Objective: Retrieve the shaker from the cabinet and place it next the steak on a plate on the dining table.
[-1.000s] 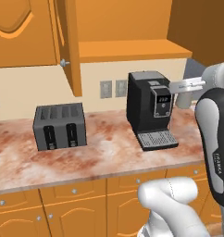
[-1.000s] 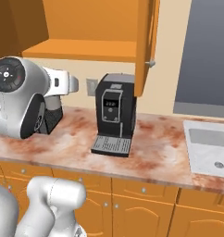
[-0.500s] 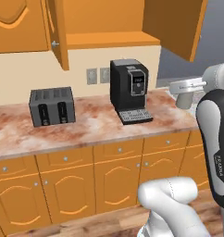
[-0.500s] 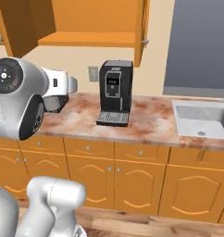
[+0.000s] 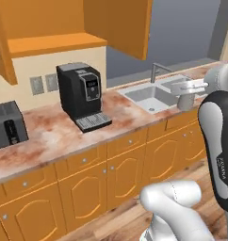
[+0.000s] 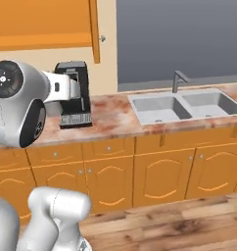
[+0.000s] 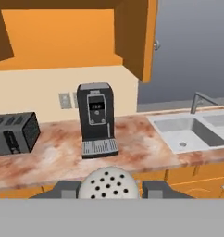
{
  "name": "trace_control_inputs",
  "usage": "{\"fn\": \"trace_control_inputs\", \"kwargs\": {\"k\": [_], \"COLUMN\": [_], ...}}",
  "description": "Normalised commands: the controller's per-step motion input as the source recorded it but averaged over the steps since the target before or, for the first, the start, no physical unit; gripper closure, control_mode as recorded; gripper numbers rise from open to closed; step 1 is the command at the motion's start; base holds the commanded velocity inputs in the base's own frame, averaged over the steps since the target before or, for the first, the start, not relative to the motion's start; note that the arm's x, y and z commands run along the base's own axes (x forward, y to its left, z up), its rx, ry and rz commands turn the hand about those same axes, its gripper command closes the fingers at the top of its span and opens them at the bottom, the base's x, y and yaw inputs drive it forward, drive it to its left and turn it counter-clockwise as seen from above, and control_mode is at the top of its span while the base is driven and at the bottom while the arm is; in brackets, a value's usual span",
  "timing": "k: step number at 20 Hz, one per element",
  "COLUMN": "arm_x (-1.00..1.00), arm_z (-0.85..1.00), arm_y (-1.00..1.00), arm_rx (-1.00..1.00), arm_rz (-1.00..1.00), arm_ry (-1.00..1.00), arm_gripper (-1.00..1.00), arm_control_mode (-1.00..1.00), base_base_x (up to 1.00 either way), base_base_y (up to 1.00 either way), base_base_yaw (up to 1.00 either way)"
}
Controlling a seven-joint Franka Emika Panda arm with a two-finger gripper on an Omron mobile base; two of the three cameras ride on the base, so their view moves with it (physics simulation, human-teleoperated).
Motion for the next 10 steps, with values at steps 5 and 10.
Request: {"fn": "trace_control_inputs", "kwargs": {"k": [5, 10], "arm_x": [0.0, 0.0], "arm_z": [0.0, 0.0], "arm_y": [0.0, 0.0], "arm_rx": [0.0, 0.0], "arm_rz": [0.0, 0.0], "arm_ry": [0.0, 0.0], "arm_gripper": [1.0, 1.0], "arm_control_mode": [1.0, 1.0], "base_base_x": [0.0, 0.0], "base_base_y": [-0.41, -0.37], "base_base_yaw": [-0.64, -0.67]}}
